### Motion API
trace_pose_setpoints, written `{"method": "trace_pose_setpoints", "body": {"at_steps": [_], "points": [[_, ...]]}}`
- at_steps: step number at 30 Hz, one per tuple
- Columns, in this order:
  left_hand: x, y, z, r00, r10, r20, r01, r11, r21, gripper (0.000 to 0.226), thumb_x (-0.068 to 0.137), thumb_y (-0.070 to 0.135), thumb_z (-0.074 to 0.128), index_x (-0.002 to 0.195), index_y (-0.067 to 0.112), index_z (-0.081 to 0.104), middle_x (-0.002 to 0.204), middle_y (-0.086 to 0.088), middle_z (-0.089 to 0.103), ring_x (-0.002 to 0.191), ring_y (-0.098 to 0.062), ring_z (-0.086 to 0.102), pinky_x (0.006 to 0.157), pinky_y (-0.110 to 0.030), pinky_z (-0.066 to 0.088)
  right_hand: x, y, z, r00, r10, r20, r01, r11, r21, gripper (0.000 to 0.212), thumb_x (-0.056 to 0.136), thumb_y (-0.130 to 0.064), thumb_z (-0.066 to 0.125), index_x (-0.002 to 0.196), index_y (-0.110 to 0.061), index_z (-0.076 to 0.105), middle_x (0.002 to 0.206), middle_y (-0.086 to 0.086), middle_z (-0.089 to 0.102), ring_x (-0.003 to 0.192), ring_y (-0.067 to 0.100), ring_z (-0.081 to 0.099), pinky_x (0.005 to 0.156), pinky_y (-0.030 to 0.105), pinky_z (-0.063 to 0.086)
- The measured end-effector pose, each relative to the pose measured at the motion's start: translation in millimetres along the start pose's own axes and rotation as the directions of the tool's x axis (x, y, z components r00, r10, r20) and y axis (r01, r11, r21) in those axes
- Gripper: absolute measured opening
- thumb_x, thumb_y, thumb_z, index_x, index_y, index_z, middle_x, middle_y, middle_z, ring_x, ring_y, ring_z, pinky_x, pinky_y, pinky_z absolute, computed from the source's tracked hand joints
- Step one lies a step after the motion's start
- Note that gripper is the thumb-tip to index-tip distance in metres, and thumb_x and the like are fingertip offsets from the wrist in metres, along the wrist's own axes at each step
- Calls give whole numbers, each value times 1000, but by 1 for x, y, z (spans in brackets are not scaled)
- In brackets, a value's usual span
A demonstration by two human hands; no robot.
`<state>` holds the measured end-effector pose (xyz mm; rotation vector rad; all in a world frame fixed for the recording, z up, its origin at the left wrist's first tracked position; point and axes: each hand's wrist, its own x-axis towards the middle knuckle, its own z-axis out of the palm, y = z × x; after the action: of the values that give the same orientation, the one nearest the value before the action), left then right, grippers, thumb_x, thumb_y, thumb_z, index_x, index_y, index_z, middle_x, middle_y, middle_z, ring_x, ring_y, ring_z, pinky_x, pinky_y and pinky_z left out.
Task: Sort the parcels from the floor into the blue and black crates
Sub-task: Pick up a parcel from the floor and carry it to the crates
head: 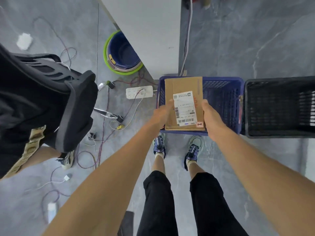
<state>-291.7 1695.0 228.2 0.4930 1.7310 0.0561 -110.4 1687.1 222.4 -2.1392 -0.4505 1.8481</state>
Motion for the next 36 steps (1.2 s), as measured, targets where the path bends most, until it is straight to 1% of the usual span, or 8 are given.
{"method": "trace_pose_setpoints", "body": {"at_steps": [8, 11, 15, 19, 24, 30, 33, 36], "points": [[151, -18, 7, 998, -59, 39, 59, 998, -7, 90, 71, 86, 47, 141, 31, 57, 141, 1, 62, 124, -24, 61, 111, -47, 45, 143, 30, 53, 993, 54, -100, -52, 998, 26, 33, 110, -38, 35, 110, -20, 62, 130, 3, 65, 117, 26, 60, 108, 42, 45], [198, -24, 14, 996, -78, 40, 78, 997, 18, 88, 70, 85, 49, 138, 31, 57, 133, 2, 65, 119, -23, 62, 108, -47, 46, 195, 49, 62, 985, 88, -148, -85, 996, 32, 33, 107, -30, 35, 105, -16, 65, 123, 11, 70, 114, 31, 65, 101, 42, 48], [246, -22, 31, 997, -53, 60, 48, 995, 82, 101, 59, 82, 42, 144, 28, 51, 136, 0, 63, 121, -27, 60, 104, -49, 48, 248, 65, 66, 982, 73, -177, -72, 997, 13, 33, 109, -14, 36, 112, -27, 66, 104, -8, 72, 96, 12, 67, 75, 26, 52], [309, -35, 52, 1000, 23, 6, -23, 993, 118, 91, 68, 68, 39, 141, 15, 54, 140, -14, 58, 129, -39, 54, 110, -54, 43, 289, 84, 75, 993, 41, -108, -41, 999, 2, 47, 104, -2, 40, 120, -34, 71, 125, -3, 76, 109, 18, 73, 97, 42, 61], [391, -76, 77, 992, 5, -126, 4, 998, 69, 97, 52, 73, 42, 135, 23, 54, 127, -4, 68, 116, -34, 62, 101, -54, 49, 326, 104, 92, 996, 15, -83, -17, 1000, -16, 53, 103, 3, 47, 140, -30, 65, 128, -3, 75, 110, 15, 73, 88, 32, 64], [332, -58, 76, 973, 173, -156, -133, 962, 239, 86, 97, 43, 55, 163, 15, 9, 170, -9, 11, 153, -39, 11, 124, -55, 19, 361, 119, 111, 999, -1, -42, 2, 1000, 16, 65, 99, 7, 57, 151, -32, 55, 128, -7, 74, 109, 8, 72, 91, 29, 62], [351, -71, 76, 972, 174, -155, -134, 962, 236, 80, 96, 43, 55, 162, 17, 19, 170, -4, 10, 154, -34, 14, 124, -53, 23, 374, 123, 116, 999, 17, -33, -18, 999, -28, 71, 100, 5, 54, 157, -38, 46, 138, -4, 70, 119, 12, 70, 98, 31, 60], [359, -74, 75, 976, 193, -97, -160, 948, 275, 80, 94, 51, 49, 163, 22, 19, 171, -2, 11, 157, -26, 9, 126, -51, 16, 381, 126, 117, 999, 28, -28, -29, 999, -32, 74, 101, 5, 51, 160, -39, 40, 140, -4, 68, 117, 10, 69, 83, 18, 56]]}}
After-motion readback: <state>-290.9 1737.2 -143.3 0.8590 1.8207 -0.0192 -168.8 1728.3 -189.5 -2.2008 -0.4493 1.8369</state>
